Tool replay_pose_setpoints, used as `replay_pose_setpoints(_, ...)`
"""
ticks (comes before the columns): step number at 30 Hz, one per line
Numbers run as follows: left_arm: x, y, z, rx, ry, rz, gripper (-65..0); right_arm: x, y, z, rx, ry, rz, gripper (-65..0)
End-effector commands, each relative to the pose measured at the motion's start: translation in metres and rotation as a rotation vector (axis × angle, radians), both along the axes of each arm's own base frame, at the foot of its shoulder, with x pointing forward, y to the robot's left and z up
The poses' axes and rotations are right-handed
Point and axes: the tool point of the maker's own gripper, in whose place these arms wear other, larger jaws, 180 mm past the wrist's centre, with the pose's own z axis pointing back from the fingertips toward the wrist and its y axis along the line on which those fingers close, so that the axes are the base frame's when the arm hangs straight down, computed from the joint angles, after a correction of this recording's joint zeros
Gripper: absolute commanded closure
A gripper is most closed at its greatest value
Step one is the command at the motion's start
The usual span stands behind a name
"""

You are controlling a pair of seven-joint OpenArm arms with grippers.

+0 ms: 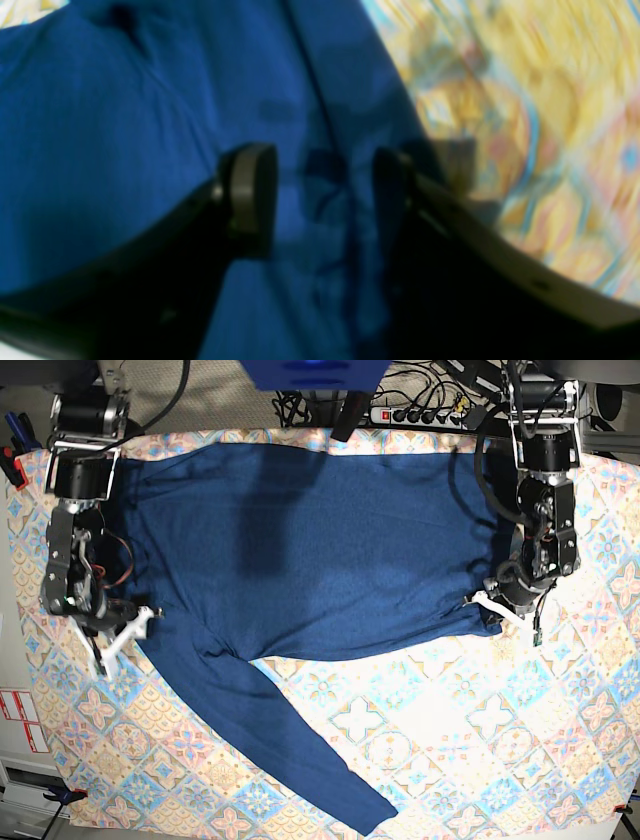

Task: Fold the T-shirt properly
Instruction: 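Grasp the shirt's side edges midway with both grippers, then fold the shirt's hem half up over the shoulders with both grippers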

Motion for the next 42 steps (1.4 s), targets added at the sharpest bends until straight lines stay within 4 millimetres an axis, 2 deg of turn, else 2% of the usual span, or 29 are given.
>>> replay_pose_setpoints(1, 0.008, -0.003, 0.017, 0.0, -0.059, -0.018, 0.0, 0.014, -0.011, 0.013, -0.029, -0.042, 0.011, -33.4)
replay_pose_setpoints(6, -0.007, -0.004, 0.027, 0.024, -0.088, -0.037, 0.0, 0.034, -0.016, -0.002, -0.068, -0.042, 0.053, -36.5)
replay_pose_setpoints(11, -0.019, 0.0, 0.025, 0.028, -0.08, -0.028, 0.0, 0.042, -0.025, -0.02, -0.097, -0.019, 0.066, -36.5)
replay_pose_setpoints(15, -0.024, 0.005, 0.025, 0.022, -0.077, -0.01, 0.0, 0.048, -0.035, -0.023, -0.119, -0.042, 0.065, -36.5)
replay_pose_setpoints(22, -0.029, -0.005, 0.034, -0.044, -0.104, -0.011, 0.0, 0.037, -0.054, -0.044, -0.113, -0.04, 0.005, -36.5)
replay_pose_setpoints(28, -0.031, -0.008, 0.04, -0.041, -0.12, -0.023, 0.0, 0.026, -0.058, -0.055, -0.11, -0.015, -0.01, -35.5)
replay_pose_setpoints(29, -0.031, -0.009, 0.04, -0.044, -0.12, -0.021, 0.0, 0.026, -0.058, -0.055, -0.11, -0.015, -0.01, -33.4)
replay_pose_setpoints(31, -0.031, -0.009, 0.04, -0.045, -0.12, -0.021, 0.0, 0.025, -0.057, -0.056, -0.109, -0.014, -0.008, -25.4)
replay_pose_setpoints(33, -0.031, -0.009, 0.04, -0.045, -0.12, -0.021, 0.0, 0.016, -0.057, -0.063, -0.102, 0.001, -0.015, -14.4)
replay_pose_setpoints(36, -0.032, -0.009, 0.039, -0.044, -0.119, -0.021, 0.0, 0.014, -0.056, -0.065, -0.1, 0.004, -0.012, 0.0)
replay_pose_setpoints(39, -0.036, -0.009, 0.036, -0.043, -0.109, -0.022, 0.0, 0.03, -0.051, -0.047, -0.098, -0.061, 0.008, -0.8)
replay_pose_setpoints(42, -0.038, -0.013, 0.043, -0.037, -0.126, -0.036, 0.0, 0.023, -0.066, -0.034, -0.097, -0.102, -0.024, -0.3)
